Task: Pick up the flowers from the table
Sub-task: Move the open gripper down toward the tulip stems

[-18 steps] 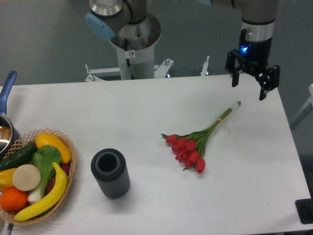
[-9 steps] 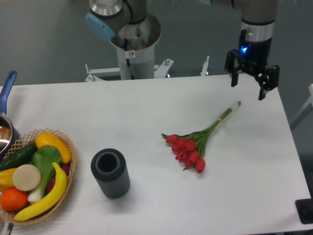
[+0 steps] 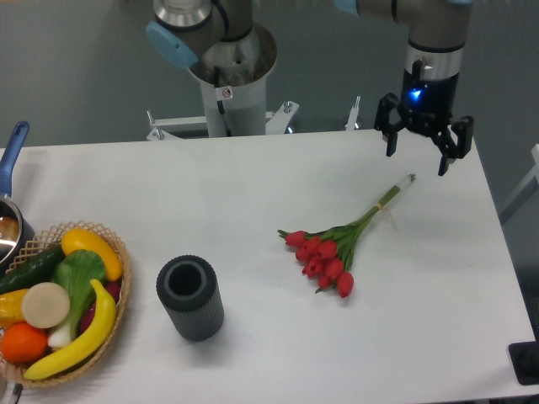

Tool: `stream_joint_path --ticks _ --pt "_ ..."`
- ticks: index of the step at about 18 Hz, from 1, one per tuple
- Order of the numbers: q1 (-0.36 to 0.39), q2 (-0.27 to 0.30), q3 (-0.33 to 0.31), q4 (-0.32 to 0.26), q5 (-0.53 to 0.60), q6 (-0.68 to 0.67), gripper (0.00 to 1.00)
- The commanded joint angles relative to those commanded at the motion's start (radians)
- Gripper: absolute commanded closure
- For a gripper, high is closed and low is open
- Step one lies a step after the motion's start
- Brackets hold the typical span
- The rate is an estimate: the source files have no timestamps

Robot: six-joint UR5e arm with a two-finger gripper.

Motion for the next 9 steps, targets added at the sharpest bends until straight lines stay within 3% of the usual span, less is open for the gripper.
stream_joint_path --ticks 3,6,9 --pt "-0.015 -0.011 -0.011 0.012 -0.003 -0.037 0.00" --pt "-0.017 -0.035 -0.032 0.067 -0.003 -0.051 0.00" --pt "-0.026 -0.054 -0.046 0.072 -0.003 -0.049 0.00"
